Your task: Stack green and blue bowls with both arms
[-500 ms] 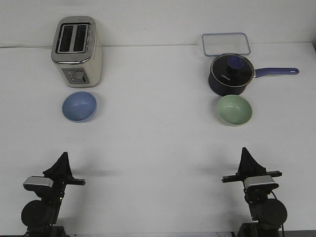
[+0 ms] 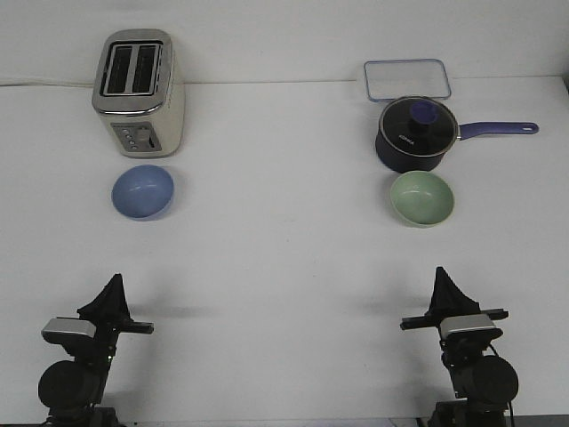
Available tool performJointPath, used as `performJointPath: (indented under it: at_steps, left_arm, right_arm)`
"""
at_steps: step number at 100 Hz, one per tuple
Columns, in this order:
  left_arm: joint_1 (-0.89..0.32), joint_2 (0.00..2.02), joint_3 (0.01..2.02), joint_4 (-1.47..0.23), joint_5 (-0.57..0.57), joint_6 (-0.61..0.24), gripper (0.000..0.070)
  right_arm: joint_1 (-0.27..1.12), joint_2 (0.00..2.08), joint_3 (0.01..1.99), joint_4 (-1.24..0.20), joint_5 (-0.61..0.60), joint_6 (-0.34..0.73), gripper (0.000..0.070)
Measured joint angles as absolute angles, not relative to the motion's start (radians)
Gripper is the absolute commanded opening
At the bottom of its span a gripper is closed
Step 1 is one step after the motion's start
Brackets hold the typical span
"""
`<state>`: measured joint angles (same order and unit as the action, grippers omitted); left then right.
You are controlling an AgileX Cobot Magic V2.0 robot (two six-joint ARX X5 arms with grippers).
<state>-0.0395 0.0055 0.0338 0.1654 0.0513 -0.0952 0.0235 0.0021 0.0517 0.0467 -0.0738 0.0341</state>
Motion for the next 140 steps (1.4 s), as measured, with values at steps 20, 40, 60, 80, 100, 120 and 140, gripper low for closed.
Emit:
performJointPath:
  at_steps: [20, 40, 60, 80, 100, 120, 140]
  left_arm:
    - [-0.039, 0.006, 0.034, 0.165, 0.051, -0.095, 0.0012]
    - [-0.039, 0.006, 0.034, 0.165, 0.051, -0.095, 0.0012]
    - [-0.039, 0.006, 0.034, 0.165, 0.051, -0.095, 0.0012]
    - [-0.039, 0.006, 0.034, 0.165, 0.051, -0.095, 0.0012]
    - [-0.039, 0.006, 0.034, 0.165, 0.051, -0.095, 0.0012]
    - [-0.039, 0.006, 0.034, 0.165, 0.051, -0.095, 0.0012]
    - [-0.039, 0.006, 0.034, 0.165, 0.051, -0.095, 0.0012]
  right_arm:
    - [0.024, 0.033, 0.208, -0.124, -0.023, 0.034, 0.0000]
    - [0.024, 0.197, 0.416, -0.286, 0.004, 0.034, 0.0000]
    - [0.024, 0.430, 0.672, -0.462, 0.004, 0.034, 0.0000]
    - [0.024, 0.654, 0.895, -0.664, 0.003, 0.034, 0.0000]
    - [0.024, 0.823, 0.962, -0.701, 0.001, 0.034, 0.0000]
    - [0.024, 0.898, 0.962, -0.736, 0.001, 0.034, 0.0000]
    - [0.024, 0.910, 0.962, -0.747, 0.001, 0.035, 0.0026]
